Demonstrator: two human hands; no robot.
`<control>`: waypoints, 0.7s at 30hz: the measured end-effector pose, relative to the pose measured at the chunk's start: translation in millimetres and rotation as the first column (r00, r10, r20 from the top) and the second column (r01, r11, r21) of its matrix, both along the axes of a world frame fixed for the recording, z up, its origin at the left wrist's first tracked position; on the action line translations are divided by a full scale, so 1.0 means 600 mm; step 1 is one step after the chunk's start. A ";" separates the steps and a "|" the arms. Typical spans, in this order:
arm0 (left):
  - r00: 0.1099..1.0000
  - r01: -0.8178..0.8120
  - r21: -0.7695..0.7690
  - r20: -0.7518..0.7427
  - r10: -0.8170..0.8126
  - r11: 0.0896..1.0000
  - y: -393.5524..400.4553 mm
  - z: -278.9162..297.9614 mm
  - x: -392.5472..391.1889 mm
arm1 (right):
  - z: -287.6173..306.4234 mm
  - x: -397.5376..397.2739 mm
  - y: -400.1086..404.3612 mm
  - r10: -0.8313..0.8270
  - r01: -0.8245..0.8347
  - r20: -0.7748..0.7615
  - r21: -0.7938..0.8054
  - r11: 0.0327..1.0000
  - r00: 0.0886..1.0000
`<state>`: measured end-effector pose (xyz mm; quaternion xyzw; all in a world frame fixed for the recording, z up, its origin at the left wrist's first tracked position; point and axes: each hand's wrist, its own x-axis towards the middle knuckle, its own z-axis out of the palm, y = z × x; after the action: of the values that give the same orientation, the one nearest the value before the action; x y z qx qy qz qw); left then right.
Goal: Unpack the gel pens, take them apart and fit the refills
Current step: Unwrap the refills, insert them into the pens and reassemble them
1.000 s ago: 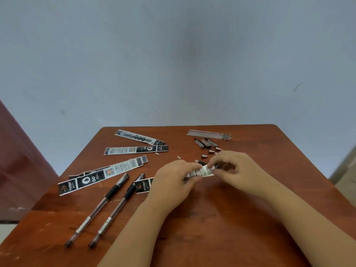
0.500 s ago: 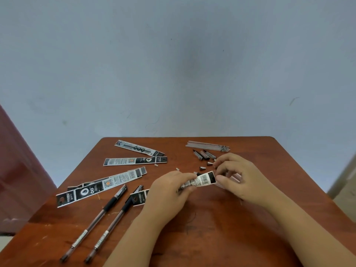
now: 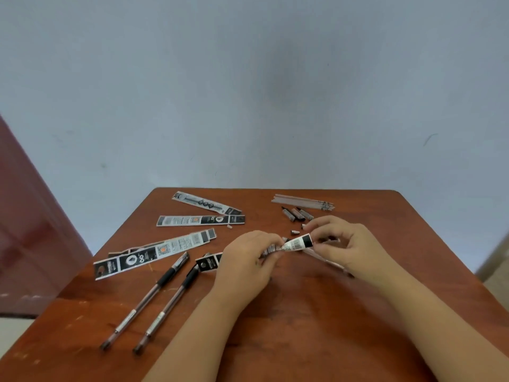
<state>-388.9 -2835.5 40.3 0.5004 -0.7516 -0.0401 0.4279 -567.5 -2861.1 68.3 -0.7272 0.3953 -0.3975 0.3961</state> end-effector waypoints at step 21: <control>0.934 -0.353 -0.023 0.053 0.353 0.935 -0.003 0.027 0.038 | 0.030 -0.045 -0.008 -0.370 0.395 0.191 -0.113 0.912 0.909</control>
<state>-365.9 -2837.2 56.4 0.6253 -0.6616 0.0564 0.4101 -594.7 -2865.7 86.5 -0.6276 0.4653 -0.5547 0.2863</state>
